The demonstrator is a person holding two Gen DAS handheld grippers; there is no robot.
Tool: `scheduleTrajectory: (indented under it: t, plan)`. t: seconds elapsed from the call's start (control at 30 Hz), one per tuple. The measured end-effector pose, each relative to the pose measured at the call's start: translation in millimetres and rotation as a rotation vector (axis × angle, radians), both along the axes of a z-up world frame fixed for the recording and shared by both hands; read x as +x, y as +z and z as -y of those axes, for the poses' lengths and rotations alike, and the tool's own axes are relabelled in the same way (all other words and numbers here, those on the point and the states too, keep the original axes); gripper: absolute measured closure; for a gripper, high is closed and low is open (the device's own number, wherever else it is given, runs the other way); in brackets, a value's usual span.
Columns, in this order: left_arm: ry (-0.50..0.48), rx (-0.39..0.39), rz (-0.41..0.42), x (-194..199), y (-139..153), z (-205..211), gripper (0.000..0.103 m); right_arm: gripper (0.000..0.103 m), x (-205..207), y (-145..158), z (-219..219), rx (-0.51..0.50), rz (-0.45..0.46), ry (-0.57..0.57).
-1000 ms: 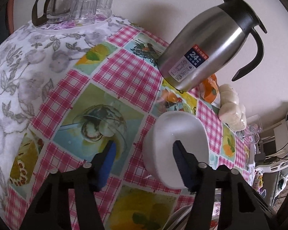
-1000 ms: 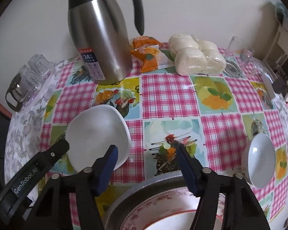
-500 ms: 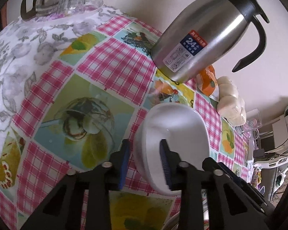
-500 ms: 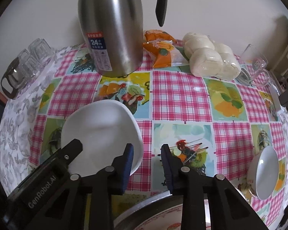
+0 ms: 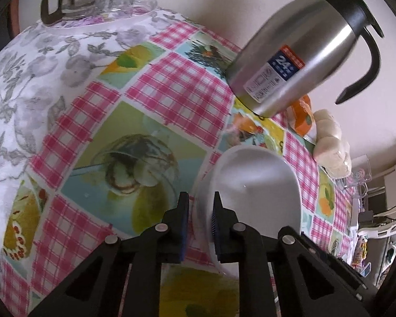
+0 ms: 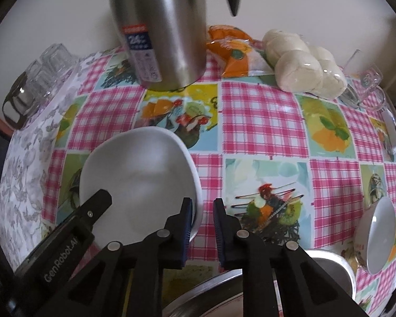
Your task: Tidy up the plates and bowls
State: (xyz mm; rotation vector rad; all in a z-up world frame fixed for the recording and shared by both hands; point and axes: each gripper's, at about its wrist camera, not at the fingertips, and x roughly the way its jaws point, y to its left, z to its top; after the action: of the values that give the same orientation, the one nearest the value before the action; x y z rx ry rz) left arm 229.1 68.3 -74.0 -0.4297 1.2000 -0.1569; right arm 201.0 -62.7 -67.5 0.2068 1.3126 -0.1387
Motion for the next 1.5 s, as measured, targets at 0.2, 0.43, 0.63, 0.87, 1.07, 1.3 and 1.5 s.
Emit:
scheduleTrajectory:
  t: [0.2, 0.43, 0.63, 0.87, 1.07, 1.3, 1.5]
  plan:
    - [0.020, 0.004, -0.003, 2, -3, -10, 0.086, 0.087, -2, -8, -24, 0.010, -0.027, 0.072]
    - [0.002, -0.027, -0.023, 4, -11, -10, 0.091, 0.088, -1, -10, -28, -0.009, -0.029, 0.095]
    - [0.003, -0.050, -0.019, 2, -6, -14, 0.091, 0.087, -7, -3, -23, 0.032, -0.007, 0.080]
    - [-0.014, -0.051, 0.066, -10, 33, -11, 0.091, 0.088, -18, 28, -17, 0.054, 0.078, 0.071]
    - [-0.040, -0.045, 0.150, -27, 76, 2, 0.091, 0.087, -38, 67, 1, 0.084, 0.167, 0.046]
    - [-0.095, -0.069, 0.227, -52, 119, 21, 0.091, 0.087, -70, 116, 28, 0.090, 0.291, 0.017]
    - [-0.140, -0.036, 0.299, -79, 154, 41, 0.091, 0.087, -100, 142, 50, 0.125, 0.376, -0.013]
